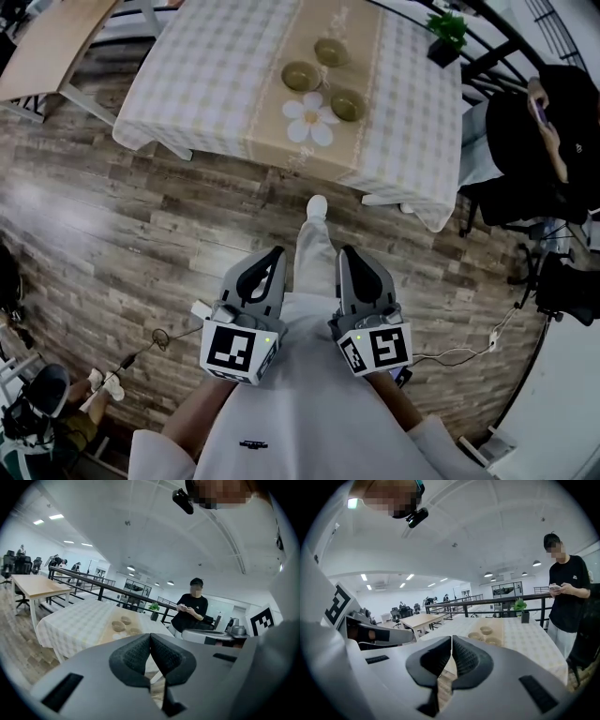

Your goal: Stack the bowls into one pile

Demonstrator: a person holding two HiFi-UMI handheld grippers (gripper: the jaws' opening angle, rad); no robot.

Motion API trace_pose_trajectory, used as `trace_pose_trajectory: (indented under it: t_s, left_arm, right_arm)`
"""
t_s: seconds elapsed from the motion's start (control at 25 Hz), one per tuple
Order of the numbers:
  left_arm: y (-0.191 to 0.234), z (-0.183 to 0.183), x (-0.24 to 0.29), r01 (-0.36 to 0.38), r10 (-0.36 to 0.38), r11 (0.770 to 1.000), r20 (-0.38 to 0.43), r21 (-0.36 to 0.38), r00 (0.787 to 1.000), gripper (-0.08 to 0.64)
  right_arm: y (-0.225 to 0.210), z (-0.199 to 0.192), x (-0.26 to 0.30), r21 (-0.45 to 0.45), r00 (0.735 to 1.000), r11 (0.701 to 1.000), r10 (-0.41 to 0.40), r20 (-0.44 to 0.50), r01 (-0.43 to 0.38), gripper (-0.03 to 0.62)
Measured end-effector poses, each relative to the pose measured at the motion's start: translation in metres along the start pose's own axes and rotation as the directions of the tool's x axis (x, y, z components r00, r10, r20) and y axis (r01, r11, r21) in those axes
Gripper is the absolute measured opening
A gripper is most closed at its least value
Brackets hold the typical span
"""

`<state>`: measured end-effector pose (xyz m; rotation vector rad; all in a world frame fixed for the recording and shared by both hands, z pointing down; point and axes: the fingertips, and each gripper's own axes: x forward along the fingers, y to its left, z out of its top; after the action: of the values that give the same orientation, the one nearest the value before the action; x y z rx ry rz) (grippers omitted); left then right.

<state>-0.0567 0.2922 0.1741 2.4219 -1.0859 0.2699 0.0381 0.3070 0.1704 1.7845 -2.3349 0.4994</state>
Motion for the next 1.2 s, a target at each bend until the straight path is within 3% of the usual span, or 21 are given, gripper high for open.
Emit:
trace_pose_trajectory:
  t_s: [0.24,0.44,0.8,1.2]
  left_arm:
    - [-0.011,0.013,0.050,-0.015,0.015,1.000,-0.013,0.013,1.000,0.020]
    - [-0.007,0.019,0.107,-0.045,0.045,0.999,-0.034,0.005,0.998,0.021]
    - [-0.015,0.055,0.214,-0.118,0.118,0.993,-0.067,0.006,0.991,0.020]
    - [0.008,0.052,0.271,-0.178,0.173,0.983,-0.103,-0.036,0.979,0.020]
  right_arm:
    - [-0.047,0.012,0.021,-0.047,1.000,0.999,0.024,0.000,-0.024,0.037]
    - [-0.100,0.007,0.065,-0.064,0.997,0.997,0.043,-0.065,-0.047,0.037]
    - [-0.187,0.041,0.140,-0.070,0.982,0.986,0.140,-0.128,-0.149,0.037]
    - [-0.239,0.024,0.197,-0.045,0.971,0.991,0.117,-0.208,-0.129,0.037]
